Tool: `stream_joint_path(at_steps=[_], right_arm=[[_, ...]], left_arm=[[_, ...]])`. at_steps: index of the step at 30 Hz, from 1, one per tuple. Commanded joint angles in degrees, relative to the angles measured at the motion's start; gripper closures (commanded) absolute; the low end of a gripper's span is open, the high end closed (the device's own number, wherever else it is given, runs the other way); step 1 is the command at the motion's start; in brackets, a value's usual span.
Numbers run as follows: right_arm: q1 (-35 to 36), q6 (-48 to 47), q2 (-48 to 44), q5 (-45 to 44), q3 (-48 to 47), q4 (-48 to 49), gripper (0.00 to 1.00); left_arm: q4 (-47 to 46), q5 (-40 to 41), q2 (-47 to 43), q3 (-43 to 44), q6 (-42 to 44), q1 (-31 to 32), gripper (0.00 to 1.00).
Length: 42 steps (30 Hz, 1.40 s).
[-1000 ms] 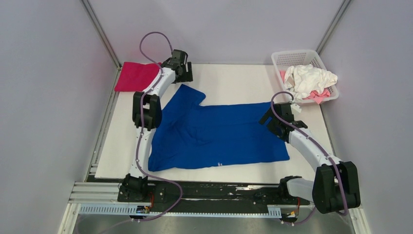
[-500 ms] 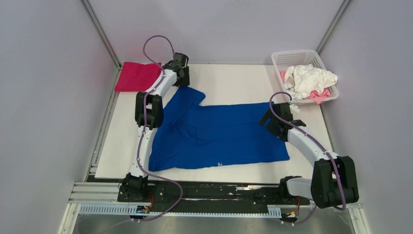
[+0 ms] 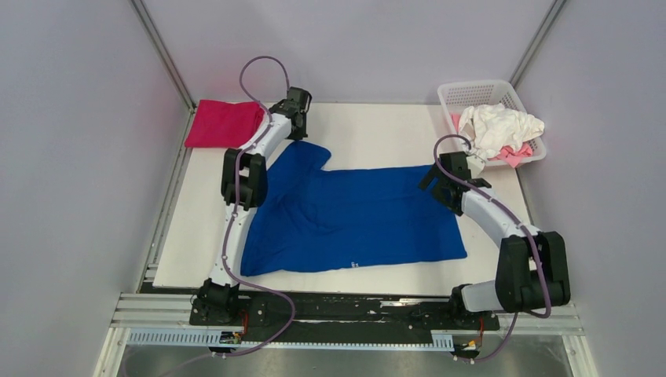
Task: Fold and stack the t-shirts
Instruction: Grab the side of the flattened tshirt furthest away from the robot with both arms
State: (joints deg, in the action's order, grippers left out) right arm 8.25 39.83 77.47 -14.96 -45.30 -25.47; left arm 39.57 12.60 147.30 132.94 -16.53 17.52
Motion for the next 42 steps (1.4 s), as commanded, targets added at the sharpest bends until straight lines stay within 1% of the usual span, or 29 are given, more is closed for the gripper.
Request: stream_joint_path(at_steps=[1, 5, 6, 7, 9, 10, 11, 14, 17, 21, 25, 28, 32, 36, 39, 41, 42], right_arm=[[-1.0, -1.4, 5.4, -4.1, -8.5, 2.6, 0.0], [-1.7, -2.9, 15.5, -7.1, -18.9, 0.9, 0.02], [-1.8, -3.2, 18.2, -8.1, -21.6, -0.2, 0.04], [-1.8, -3.8, 21.2, -9.0, -24.7, -1.1, 0.06], [-1.9, -5.1, 26.7, -10.4, -30.6, -3.1, 0.09], [-1.9, -5.8, 29.5, -11.0, -33.4, -3.7, 0.12], [-1.8, -6.5, 31.9, -11.8, -35.9, -4.2, 0.14], [-1.8, -8.3, 38.7, -13.1, -43.4, -7.3, 0.22], [-1.8, -9.3, 43.6, -14.1, -48.4, -10.4, 0.25], [-1.8, -9.5, 45.7, -15.0, -49.6, -12.5, 0.32], [-1.7, -9.1, 45.4, -14.1, -47.7, -13.2, 0.39], [-1.3, -8.4, 44.7, -14.3, -46.5, -14.0, 0.47], [-1.1, -7.6, 43.0, -14.2, -45.2, -14.1, 0.6], [-0.6, -7.7, 42.4, -14.2, -45.3, -13.5, 0.79], [0.1, -9.0, 41.5, -14.2, -44.1, -10.7, 0.94], [0.6, -8.8, 40.7, -14.8, -43.6, -10.1, 1.0], [0.8, -8.7, 40.1, -15.2, -43.1, -9.7, 1.0]], left_arm=[[1.4, -0.5, -2.6, -1.7, 2.0, 0.5, 1.0], [-1.8, -1.2, -8.4, -6.4, 3.4, 1.1, 1.0], [-2.9, -1.3, -9.8, -9.4, 4.0, 1.2, 1.0], [-5.2, -1.2, -12.8, -11.0, 4.3, 1.7, 1.0], [-8.5, -0.8, -17.1, -17.6, 4.8, 2.4, 1.0], [-10.3, -0.6, -18.3, -19.0, 4.6, 2.6, 1.0], [-11.1, -0.4, -20.7, -21.6, 4.5, 3.0, 1.0], [-14.0, -0.6, -24.6, -26.0, 4.1, 3.7, 1.0], [-15.8, -0.5, -28.7, -31.3, 4.1, 4.2, 1.0], [-18.0, -0.9, -32.6, -36.7, 3.9, 4.8, 1.0], [-19.0, -0.2, -36.4, -41.4, 4.0, 5.8, 1.0], [-19.8, 0.3, -39.7, -44.2, 4.1, 6.7, 1.0], [-20.7, 0.8, -44.1, -48.7, 4.0, 7.7, 1.0], [-22.0, 0.2, -47.5, -52.6, 4.1, 8.5, 1.0], [-23.2, 0.7, -49.7, -55.3, 4.4, 9.3, 1.0], [-23.3, 0.9, -51.1, -56.6, 4.4, 9.5, 1.0], [-22.9, 1.0, -51.9, -57.2, 4.3, 9.6, 1.0]])
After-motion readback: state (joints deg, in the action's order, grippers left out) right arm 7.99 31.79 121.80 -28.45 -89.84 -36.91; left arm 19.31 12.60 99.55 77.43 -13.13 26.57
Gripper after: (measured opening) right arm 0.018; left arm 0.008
